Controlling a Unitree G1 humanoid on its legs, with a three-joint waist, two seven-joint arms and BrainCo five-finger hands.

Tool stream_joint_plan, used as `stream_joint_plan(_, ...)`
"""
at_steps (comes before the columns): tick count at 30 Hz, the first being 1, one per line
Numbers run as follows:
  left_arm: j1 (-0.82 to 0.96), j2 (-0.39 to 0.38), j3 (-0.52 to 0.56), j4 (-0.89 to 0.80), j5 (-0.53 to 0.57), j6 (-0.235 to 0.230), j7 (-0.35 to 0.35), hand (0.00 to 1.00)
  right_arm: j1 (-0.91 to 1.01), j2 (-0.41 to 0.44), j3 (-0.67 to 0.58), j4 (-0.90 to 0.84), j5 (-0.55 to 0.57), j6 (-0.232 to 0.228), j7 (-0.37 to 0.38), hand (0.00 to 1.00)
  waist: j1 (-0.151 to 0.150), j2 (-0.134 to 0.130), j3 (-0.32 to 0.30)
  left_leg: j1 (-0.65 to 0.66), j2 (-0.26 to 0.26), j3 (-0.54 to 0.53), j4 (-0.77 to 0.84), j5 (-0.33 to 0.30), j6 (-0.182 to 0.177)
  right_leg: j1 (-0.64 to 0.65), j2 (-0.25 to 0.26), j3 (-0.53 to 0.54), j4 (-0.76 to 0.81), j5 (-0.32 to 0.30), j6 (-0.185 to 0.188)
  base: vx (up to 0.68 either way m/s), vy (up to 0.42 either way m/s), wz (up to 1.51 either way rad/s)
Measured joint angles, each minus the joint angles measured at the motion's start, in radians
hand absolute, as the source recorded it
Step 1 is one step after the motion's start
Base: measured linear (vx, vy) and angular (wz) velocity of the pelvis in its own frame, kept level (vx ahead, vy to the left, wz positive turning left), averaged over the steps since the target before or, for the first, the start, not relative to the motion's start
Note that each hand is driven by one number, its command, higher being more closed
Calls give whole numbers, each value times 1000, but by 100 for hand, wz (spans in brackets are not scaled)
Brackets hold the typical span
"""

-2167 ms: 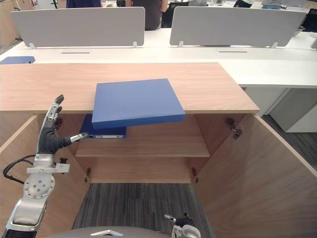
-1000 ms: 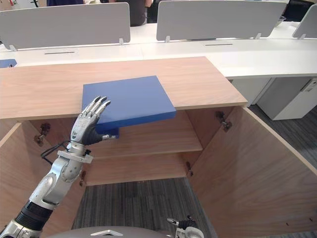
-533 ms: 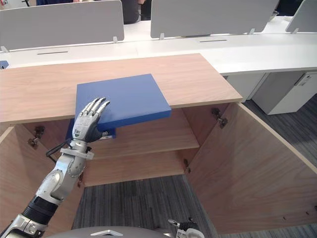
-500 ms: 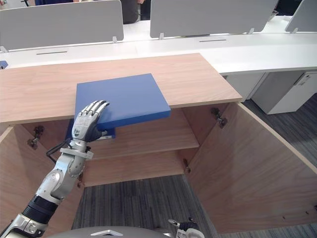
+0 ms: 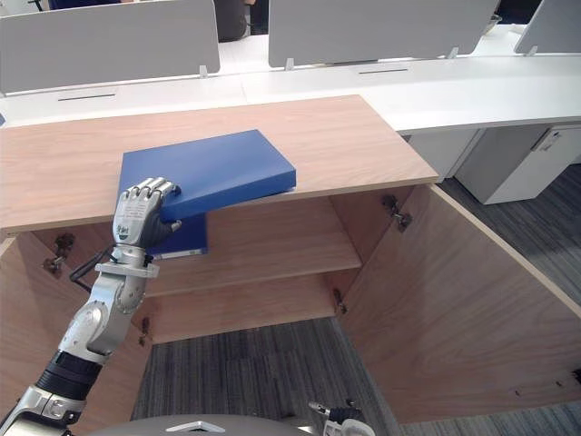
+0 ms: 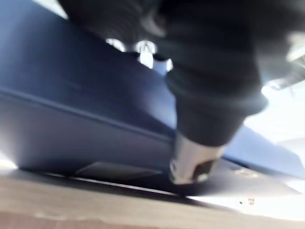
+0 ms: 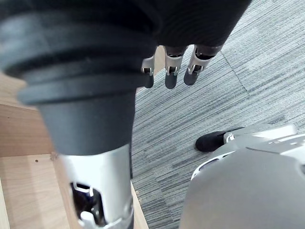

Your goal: Walk over to the cabinet, pick up the folder, carry it to the office cabinet, place the folder inside the office cabinet, then close the office cabinet door

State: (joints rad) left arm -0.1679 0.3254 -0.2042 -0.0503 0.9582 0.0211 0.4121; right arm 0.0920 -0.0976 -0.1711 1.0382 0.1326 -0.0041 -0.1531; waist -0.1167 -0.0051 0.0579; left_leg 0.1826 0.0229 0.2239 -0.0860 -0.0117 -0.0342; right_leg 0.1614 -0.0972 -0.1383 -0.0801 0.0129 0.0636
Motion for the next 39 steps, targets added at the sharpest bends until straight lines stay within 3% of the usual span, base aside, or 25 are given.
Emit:
stream_joint_plan(6,22,-34,87,-28,-105,-12,48,100,1,0,1,-1,20,-1,0,0,4,0,0,7,1,15,0,-4,2,0,1,16,0,1,-1,-25,-21,-7)
stream_joint_plan(15,161,-154,164,-295,-284,-45,114,100,36,12,34,-113,41,-30,-10,0,31,1,-2,-10,6,23,6,-7,0,-36,3,45,31,-4,5,-4,-26,-6)
stream_joint_plan(26,283,-277,163,-597,-456,-141,201,100,77,99,122,-648,78,-132,-47,0,56,13,-2,-14,5,17,0,-3,6,-62,1,45,77,-22,9,-40,-18,0)
stream_joint_plan(29,308,-299,159,-628,-497,-172,217,100,89,119,129,-794,83,-167,-58,0,58,14,-4,-26,4,14,6,-1,7,-74,1,42,77,-21,10,-3,-7,1)
stream_joint_plan(39,366,-309,91,-645,-635,-213,207,100,108,154,141,-1202,118,-281,-78,0,58,10,-2,-29,4,14,6,-1,9,-76,0,43,76,-20,11,0,0,0)
